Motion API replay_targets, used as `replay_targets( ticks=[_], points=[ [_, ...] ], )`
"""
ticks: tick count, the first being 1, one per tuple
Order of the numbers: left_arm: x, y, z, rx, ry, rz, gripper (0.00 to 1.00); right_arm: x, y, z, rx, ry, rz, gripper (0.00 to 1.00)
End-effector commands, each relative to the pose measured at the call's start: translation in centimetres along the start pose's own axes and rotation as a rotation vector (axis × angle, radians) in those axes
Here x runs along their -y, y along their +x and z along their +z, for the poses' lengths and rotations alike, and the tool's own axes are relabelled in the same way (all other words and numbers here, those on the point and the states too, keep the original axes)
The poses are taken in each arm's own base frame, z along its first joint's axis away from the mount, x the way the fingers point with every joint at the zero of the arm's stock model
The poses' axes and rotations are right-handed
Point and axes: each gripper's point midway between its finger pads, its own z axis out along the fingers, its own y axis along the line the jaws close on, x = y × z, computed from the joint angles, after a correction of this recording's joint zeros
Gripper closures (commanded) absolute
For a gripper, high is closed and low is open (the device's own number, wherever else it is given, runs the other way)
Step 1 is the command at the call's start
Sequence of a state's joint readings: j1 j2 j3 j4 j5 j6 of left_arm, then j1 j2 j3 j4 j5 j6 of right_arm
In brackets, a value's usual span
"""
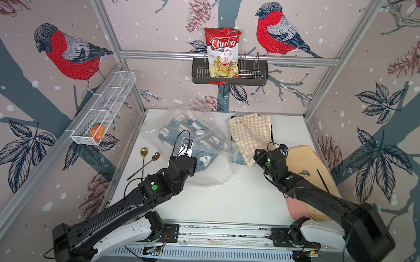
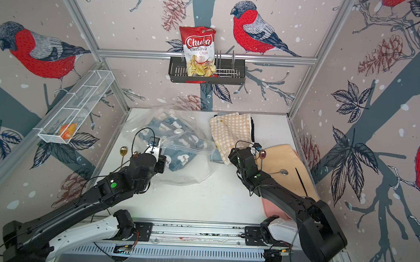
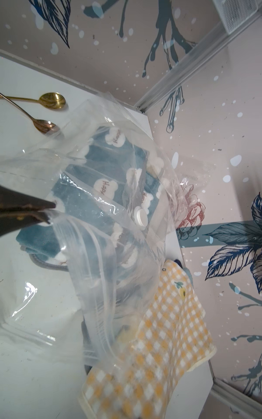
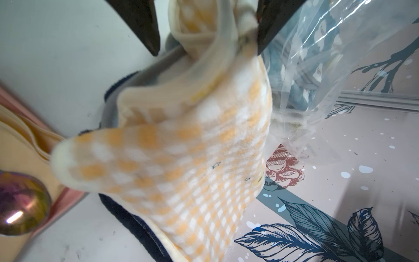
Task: Take the blanket out of the vacuum bag
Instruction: Place the blanket at the center of the board.
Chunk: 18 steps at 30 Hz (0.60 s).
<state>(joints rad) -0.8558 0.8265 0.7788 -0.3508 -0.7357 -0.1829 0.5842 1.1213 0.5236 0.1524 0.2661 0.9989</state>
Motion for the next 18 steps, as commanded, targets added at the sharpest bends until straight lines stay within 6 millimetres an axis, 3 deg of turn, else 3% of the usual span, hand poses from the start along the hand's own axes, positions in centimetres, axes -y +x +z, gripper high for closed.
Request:
replay_targets(
  ticks=[1,5,7,12,16,18],
  points=[
    [-3.1,-1.0,-0.5,0.044,-0.140,-0.072,1.00,0.8,0.3,-2.5,-0.040,0.019,-0.069,0.34],
    [-4.7,-1.3,-0.9,0.075,-0.184,-0.118,1.00,-1.5,-3.6,-5.8,0.067,-0.008,-0.151,0.35],
    [-4.9,-1.4,-0.8,0.072,-0.183,-0.129,1.00,-2.8,-5.6,-5.6,0.087,-0.010,-0.205,0.36],
    [-4.4,-1.0,0.0,0.044,-0.173,-0.111,1.00,-8.6,-8.0,-0.6,0.013,-0.042,-0.419,0.41],
    [-5.4,-0.9,-0.3,0.054,-0.220,-0.126,1.00,-12.5,-6.1,5.8,-0.122,-0.015,-0.627,0.43],
    [-5.5,-1.0,-0.4,0.061,-0.221,-0.126,1.00,-13.5,-5.2,9.1,-0.160,0.069,-0.734,0.45]
  ],
)
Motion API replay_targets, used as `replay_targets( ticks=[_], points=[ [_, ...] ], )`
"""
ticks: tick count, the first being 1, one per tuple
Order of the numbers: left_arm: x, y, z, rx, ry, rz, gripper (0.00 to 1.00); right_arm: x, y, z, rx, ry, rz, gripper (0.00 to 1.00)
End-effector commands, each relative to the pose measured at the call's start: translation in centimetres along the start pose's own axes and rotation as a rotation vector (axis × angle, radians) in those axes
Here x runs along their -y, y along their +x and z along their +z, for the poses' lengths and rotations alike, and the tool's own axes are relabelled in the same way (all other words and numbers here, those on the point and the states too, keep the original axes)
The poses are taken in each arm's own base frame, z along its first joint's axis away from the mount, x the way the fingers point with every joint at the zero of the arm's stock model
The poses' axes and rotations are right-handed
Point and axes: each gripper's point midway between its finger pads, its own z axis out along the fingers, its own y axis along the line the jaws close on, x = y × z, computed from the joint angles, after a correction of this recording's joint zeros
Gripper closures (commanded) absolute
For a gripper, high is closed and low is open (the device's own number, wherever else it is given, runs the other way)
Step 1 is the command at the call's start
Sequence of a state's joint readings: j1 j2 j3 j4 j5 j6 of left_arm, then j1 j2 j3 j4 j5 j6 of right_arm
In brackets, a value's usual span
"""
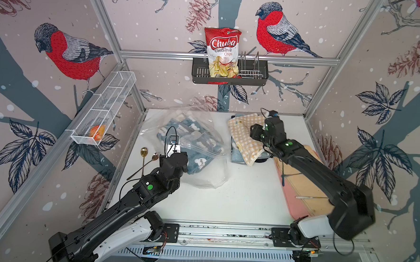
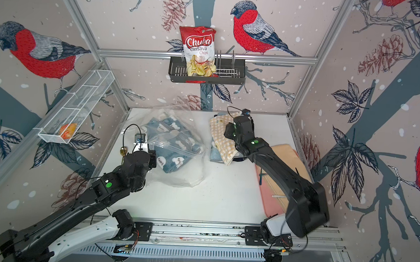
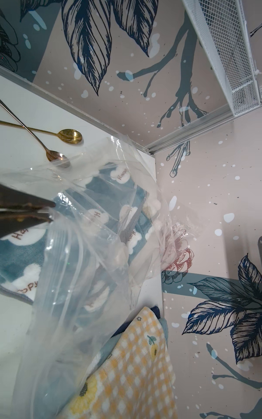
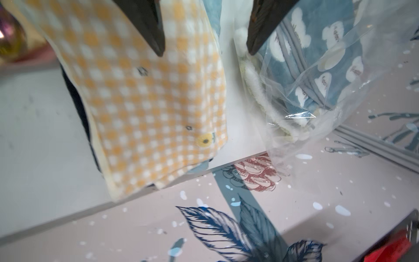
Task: Take the blanket out of the vacuum bag
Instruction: Place the blanket at the center of the board.
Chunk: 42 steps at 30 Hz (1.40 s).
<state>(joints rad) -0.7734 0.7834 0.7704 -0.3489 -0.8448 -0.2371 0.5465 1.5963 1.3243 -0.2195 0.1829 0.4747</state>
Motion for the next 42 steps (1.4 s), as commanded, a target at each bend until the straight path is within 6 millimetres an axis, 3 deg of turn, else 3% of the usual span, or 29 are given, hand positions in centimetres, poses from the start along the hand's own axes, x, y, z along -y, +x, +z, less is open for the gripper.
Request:
replay_targets(
  ticks=[1,5,7,11,14,18,22,24,28,31,35,39,42],
  points=[
    [-0.8,-0.5,0.0,0.024,-0.039,-0.022,1.00,-1.7,1.5,4.2,-0.128,0.064,-0.265,0.46],
    [-0.3,-0.3,0.2,0.014,-0.024,-0.010,1.00,-2.5,3.9,11.5,-0.262,0.126,-0.393,0.57],
    [-0.2,-0.3,0.2,0.013,-0.019,-0.009,1.00,-3.2,4.4,14.0,-0.278,0.148,-0.442,0.58],
    [0.0,-0.2,0.2,0.012,-0.006,-0.007,1.00,-3.7,5.4,17.9,-0.278,0.188,-0.502,0.44],
    [0.2,-0.1,0.3,0.007,0.000,-0.002,1.00,-3.4,5.8,19.2,-0.264,0.212,-0.519,0.35],
    [0.3,-0.1,0.4,0.007,0.005,-0.001,1.00,-2.2,7.2,20.0,-0.250,0.278,-0.581,0.28],
    [0.5,-0.1,0.4,0.008,0.014,0.000,1.00,-0.4,7.7,20.7,-0.253,0.369,-0.617,0.30],
    [0.5,-0.1,0.4,0.007,0.015,0.003,1.00,0.3,7.8,20.8,-0.249,0.410,-0.627,0.36],
    [0.5,-0.1,0.4,0.010,0.015,0.001,1.00,0.1,6.2,20.2,-0.204,0.408,-0.543,0.69],
    [0.5,-0.1,0.4,0.010,0.016,0.001,1.00,-0.3,4.5,19.2,-0.151,0.382,-0.468,0.83],
    [0.5,-0.1,0.4,0.010,0.016,0.005,1.00,-0.1,2.0,17.5,-0.079,0.348,-0.378,0.94],
    [0.8,0.0,0.6,0.005,0.020,0.012,1.00,0.7,0.0,16.0,-0.028,0.328,-0.308,0.96],
    [0.9,0.1,0.7,0.000,0.023,0.018,1.00,1.0,-0.8,16.1,-0.012,0.303,-0.270,0.97]
  ],
)
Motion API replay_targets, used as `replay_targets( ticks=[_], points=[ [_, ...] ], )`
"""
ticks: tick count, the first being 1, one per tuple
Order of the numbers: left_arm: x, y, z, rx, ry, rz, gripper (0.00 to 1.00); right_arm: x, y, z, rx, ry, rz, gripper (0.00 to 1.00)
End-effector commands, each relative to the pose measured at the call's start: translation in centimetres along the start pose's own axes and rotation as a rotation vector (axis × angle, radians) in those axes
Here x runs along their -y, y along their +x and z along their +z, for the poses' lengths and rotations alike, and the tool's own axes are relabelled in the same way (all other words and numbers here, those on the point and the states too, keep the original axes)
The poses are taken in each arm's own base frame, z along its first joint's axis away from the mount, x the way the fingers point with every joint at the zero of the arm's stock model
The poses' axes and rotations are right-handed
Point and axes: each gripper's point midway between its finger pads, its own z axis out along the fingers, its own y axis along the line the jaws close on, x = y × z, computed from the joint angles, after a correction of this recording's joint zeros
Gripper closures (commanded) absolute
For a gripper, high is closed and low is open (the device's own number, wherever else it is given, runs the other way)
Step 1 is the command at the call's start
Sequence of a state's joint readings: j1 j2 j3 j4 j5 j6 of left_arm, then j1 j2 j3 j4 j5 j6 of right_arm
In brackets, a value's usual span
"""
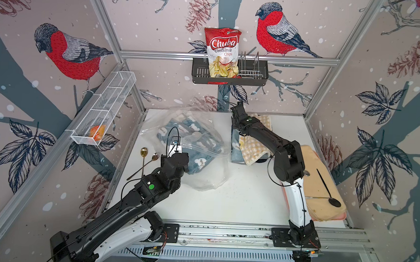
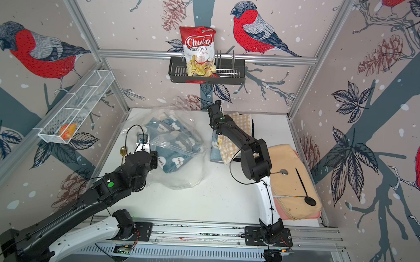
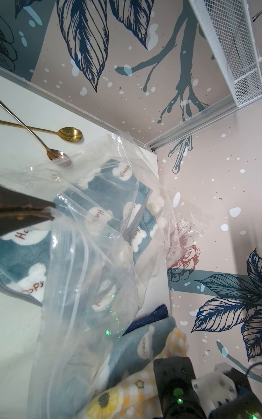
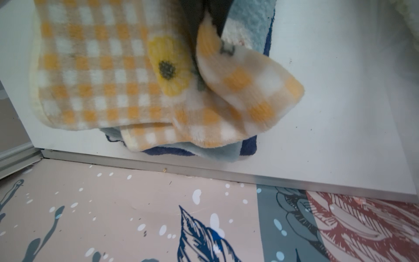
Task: Take the blanket out of the vacuum bag
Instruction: Place the blanket at the center of the board.
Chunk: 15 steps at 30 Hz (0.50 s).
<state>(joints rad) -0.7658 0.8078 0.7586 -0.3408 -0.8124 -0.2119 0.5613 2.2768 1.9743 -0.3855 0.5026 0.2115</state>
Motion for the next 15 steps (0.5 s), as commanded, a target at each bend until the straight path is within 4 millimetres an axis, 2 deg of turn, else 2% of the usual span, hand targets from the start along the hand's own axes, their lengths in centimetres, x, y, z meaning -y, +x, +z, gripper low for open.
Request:
replay_targets(
  ticks=[1,5,9,15],
  points=[
    [0.2,-0.7,0.1,0.025,0.004,-0.023,1.00,-0.2,-1.8,0.0,0.054,-0.047,0.092,0.97],
    [0.2,-0.7,0.1,0.026,0.004,-0.023,1.00,0.0,-2.9,0.6,0.080,-0.080,0.187,0.99],
    [0.2,-0.6,0.1,0.024,0.004,-0.018,1.00,-0.2,-3.6,1.4,0.112,-0.084,0.270,0.97],
    [0.4,-0.5,0.3,0.016,0.009,-0.013,1.00,-0.9,-2.9,5.0,0.072,-0.074,0.331,0.95]
  ],
)
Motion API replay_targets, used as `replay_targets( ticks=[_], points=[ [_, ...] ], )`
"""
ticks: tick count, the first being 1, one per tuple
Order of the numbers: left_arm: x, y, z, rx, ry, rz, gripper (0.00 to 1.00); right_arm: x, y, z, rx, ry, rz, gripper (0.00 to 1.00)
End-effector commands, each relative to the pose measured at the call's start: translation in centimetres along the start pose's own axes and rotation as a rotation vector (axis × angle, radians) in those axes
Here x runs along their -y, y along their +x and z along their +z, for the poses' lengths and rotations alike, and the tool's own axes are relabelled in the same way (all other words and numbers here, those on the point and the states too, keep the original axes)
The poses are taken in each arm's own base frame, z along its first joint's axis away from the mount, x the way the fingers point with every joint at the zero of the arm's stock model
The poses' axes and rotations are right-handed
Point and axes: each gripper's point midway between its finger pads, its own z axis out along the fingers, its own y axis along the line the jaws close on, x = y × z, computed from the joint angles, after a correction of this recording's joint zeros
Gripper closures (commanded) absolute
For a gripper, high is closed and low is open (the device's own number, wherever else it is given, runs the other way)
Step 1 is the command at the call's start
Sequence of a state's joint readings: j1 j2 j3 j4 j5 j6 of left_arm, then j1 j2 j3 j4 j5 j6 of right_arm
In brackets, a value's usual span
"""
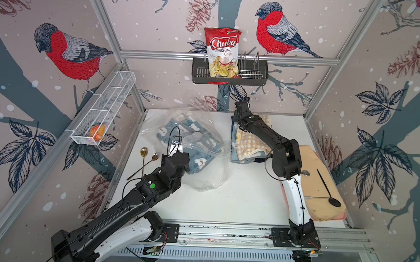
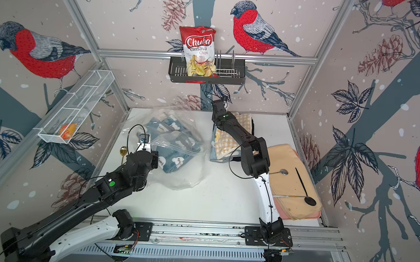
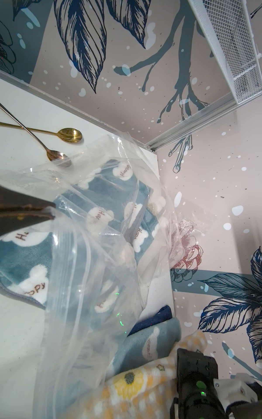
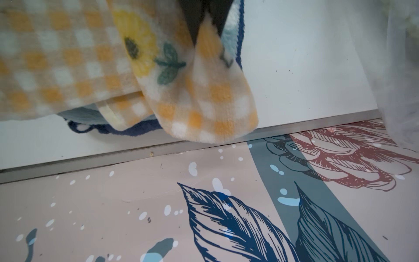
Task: Take the blanket out of the vacuum bag
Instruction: Place the blanket at the center of the board.
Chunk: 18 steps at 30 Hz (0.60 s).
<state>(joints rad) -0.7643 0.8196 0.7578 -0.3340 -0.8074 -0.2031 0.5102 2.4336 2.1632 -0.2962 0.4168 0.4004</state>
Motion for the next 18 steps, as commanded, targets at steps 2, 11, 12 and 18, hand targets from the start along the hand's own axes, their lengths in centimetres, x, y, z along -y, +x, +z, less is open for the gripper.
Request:
replay_targets(
  ticks=[2,11,12,18],
  points=[
    [0.2,-0.5,0.1,0.020,0.011,-0.024,1.00,0.0,0.3,1.2,0.002,0.002,0.079,0.95],
    [0.5,-0.5,0.1,0.016,0.021,-0.021,1.00,1.4,-0.3,-0.9,-0.027,0.016,0.084,0.38],
    [0.5,-0.6,0.1,0.016,0.021,-0.021,1.00,1.3,-0.8,-1.9,-0.016,0.016,0.068,0.36],
    [0.2,-0.9,-0.2,0.025,0.025,-0.035,1.00,0.9,-4.1,-10.2,0.076,-0.005,-0.004,0.24]
  ],
)
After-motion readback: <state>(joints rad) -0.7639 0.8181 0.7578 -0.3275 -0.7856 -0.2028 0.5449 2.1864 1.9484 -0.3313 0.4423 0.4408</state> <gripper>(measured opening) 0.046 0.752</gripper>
